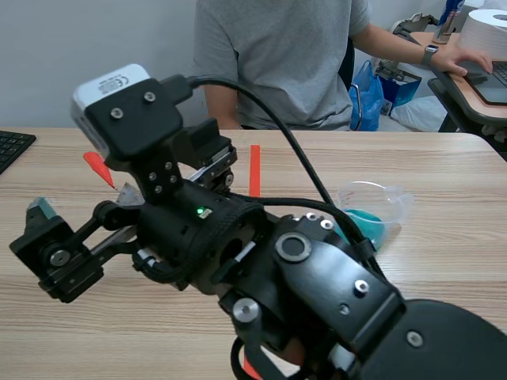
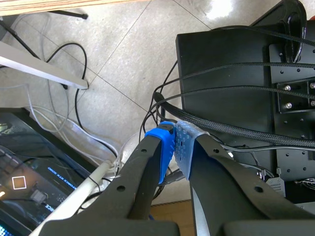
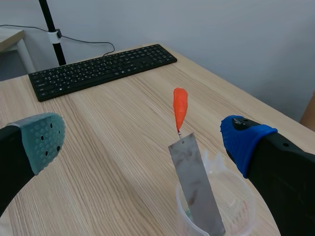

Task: Do the redox reaction experiment.
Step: 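Lift the metal plate out of the left beaker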

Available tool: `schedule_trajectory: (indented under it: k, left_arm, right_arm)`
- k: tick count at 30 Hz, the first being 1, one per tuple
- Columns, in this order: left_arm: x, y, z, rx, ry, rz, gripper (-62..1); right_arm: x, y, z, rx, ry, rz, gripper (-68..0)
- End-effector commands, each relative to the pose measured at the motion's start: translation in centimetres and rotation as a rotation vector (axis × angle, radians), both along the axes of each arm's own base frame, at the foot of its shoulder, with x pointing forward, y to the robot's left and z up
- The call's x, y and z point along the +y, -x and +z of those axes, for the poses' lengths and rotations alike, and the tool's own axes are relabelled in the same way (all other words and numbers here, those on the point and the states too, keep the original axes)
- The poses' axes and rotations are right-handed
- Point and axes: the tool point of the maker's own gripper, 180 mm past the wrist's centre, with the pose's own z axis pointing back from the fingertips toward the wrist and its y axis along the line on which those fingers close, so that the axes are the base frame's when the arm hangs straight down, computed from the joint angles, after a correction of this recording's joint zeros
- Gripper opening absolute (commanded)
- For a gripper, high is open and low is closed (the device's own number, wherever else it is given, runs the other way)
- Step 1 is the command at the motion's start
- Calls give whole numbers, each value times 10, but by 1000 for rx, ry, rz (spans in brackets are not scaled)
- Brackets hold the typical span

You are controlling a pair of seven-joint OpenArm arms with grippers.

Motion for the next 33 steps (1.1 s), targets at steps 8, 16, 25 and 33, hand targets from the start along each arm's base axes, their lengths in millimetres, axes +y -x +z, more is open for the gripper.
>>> schedule_trajectory:
  k: [8,16,25,33]
  left_arm:
    - [-2,2,3,-4,5,2,-590]
    - [-2,2,3,-5,5,2,-590]
    - [-2,2,3,-5,6,4,-590]
    - [-2,2,3,-5,6,4,-590]
  right_arm:
    - [37,-20,20,-40,-55,-26,4]
    - [62,-33,8,-37,-28,-11,4]
    - [57,-55,-5,-71,33,-66,4]
    - [53,-78,-21,-86,89,-67,4]
